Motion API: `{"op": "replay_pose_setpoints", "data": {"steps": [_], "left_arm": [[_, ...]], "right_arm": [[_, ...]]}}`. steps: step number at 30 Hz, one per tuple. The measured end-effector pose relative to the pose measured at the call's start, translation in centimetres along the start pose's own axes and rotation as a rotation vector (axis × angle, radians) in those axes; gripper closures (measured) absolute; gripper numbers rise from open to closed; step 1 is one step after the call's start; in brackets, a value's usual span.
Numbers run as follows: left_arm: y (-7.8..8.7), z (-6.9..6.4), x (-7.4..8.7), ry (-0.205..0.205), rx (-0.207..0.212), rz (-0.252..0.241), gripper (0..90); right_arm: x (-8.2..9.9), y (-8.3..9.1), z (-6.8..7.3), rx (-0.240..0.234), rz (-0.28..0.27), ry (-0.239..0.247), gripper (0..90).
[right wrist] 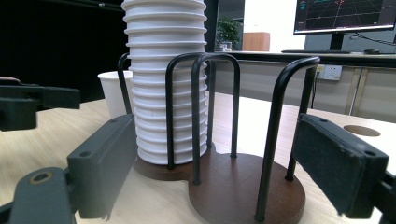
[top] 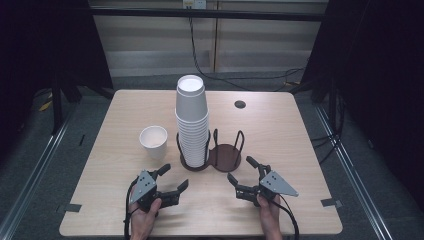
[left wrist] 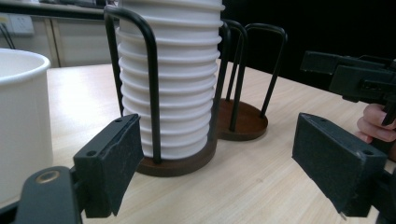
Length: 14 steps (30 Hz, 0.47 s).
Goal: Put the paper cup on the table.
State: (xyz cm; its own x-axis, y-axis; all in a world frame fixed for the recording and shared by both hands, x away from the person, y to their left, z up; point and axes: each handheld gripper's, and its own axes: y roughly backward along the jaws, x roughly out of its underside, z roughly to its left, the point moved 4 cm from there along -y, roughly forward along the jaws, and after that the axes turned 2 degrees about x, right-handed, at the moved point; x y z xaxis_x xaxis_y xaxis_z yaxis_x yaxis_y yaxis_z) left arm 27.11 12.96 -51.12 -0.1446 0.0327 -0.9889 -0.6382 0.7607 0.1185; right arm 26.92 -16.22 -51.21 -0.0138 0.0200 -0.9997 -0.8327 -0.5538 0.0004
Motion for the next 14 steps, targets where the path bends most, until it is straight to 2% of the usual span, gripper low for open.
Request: {"op": "replay_pose_setpoints", "data": {"steps": [3, 4, 6, 7, 12, 14], "left_arm": [[0.19, -0.47, 0.04, -0.006, -0.003, -0.045, 15.9], [0.32, -0.58, 0.02, -0.036, -0.005, -0.068, 16.0], [0.39, -0.89, 0.07, -0.048, -0.005, -0.087, 15.9], [0.5, -1.17, 0.1, -0.078, 0.006, -0.11, 15.8], [0.45, -1.14, 0.1, -0.074, -0.004, -0.103, 15.7], [0.44, -1.13, 0.09, -0.072, -0.004, -0.103, 15.8]], "right_arm": [[0.01, -0.01, 0.01, 0.0, 0.003, -0.002, 13.3], [0.01, 0.0, 0.01, 0.0, 0.002, -0.001, 13.3], [0.01, 0.01, 0.01, 0.001, 0.001, -0.001, 13.3], [0.02, -0.01, 0.01, -0.002, 0.004, -0.002, 13.3], [0.02, -0.11, -0.08, 0.004, 0.016, -0.007, 13.3], [0.04, -0.28, -0.14, 0.014, 0.054, -0.003, 13.2]]}}
